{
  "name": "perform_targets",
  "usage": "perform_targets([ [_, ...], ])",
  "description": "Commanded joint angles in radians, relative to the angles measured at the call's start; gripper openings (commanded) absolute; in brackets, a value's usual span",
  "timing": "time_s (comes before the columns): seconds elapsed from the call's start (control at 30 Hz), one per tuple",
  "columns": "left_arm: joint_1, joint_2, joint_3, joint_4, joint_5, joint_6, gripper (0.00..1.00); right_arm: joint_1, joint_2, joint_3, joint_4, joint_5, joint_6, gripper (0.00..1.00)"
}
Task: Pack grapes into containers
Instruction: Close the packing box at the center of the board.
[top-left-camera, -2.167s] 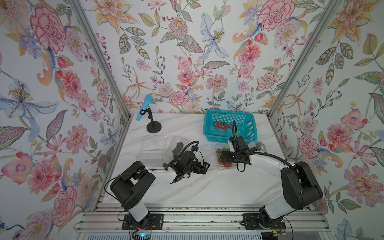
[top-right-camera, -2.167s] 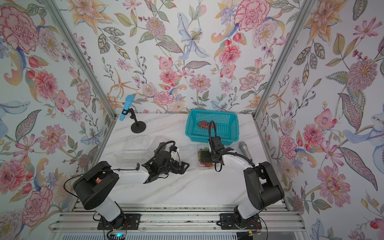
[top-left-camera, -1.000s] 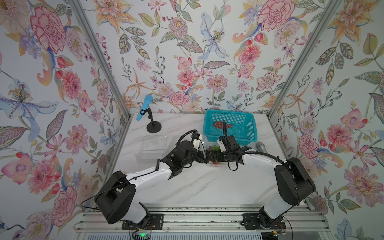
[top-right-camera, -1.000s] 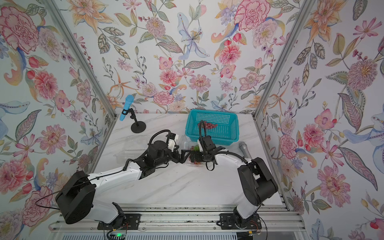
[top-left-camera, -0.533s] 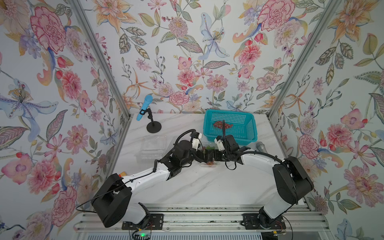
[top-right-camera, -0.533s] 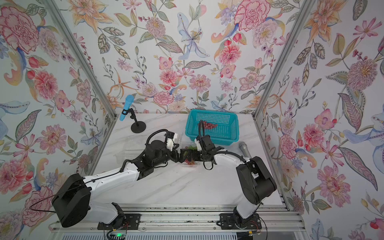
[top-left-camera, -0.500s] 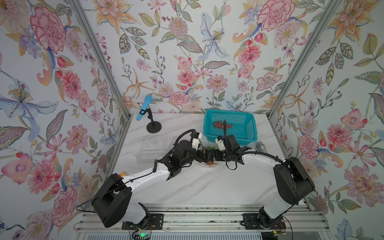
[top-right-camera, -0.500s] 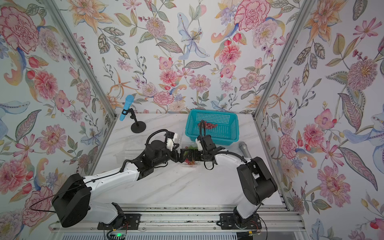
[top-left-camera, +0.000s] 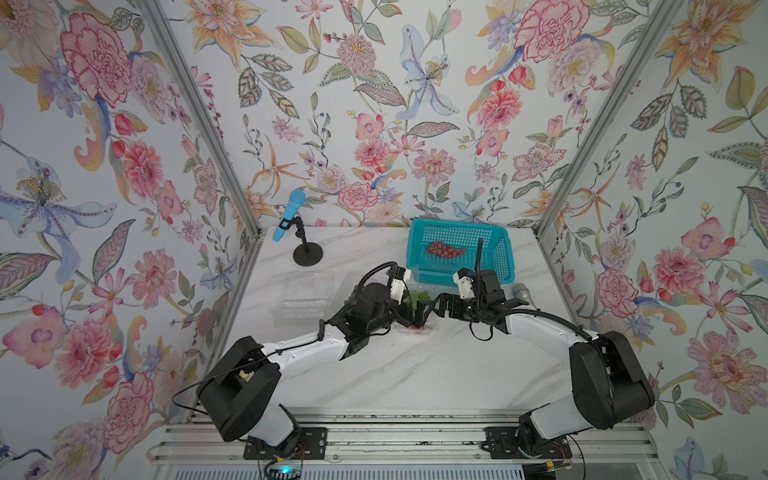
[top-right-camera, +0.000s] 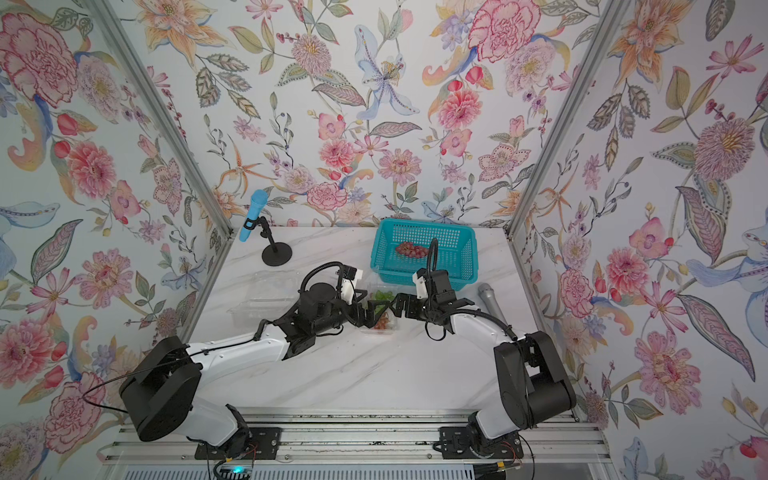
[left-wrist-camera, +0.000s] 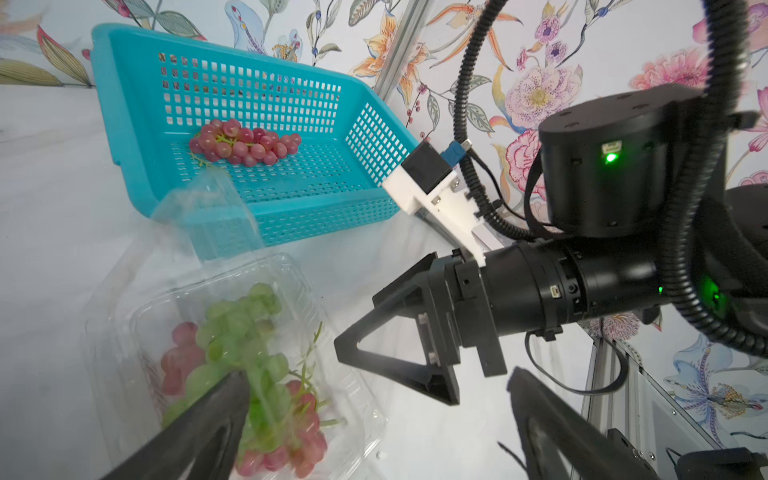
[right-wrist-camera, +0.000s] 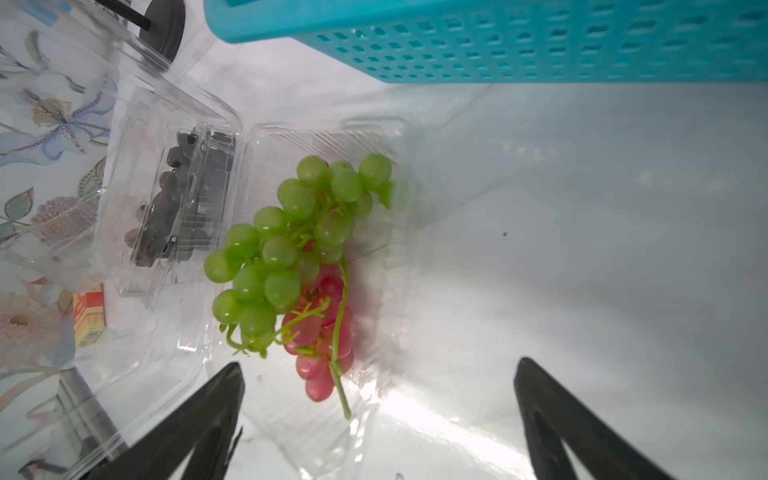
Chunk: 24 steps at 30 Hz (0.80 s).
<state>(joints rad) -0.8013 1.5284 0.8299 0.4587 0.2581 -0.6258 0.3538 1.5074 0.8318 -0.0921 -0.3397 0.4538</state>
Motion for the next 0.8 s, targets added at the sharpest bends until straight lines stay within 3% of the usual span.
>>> perform_targets([
  [0.0,-0.018,0.029,0.026,0.037,0.022,-0.03,1.0,-0.031,-0.028,-0.02,0.005,-0.026,0.01,1.0],
  [0.47,-0.035,0.162,0.031,0.14,0.021,-0.081,1.0,-0.095,-0.072,-0.036,-0.006,-0.062,-0.001,1.0],
  [0.77,-0.036,0.177,-0.043,0.201,0.016,-0.11,1.0,-0.049,-0.027,0.005,0.022,-0.064,0.021,1.0],
])
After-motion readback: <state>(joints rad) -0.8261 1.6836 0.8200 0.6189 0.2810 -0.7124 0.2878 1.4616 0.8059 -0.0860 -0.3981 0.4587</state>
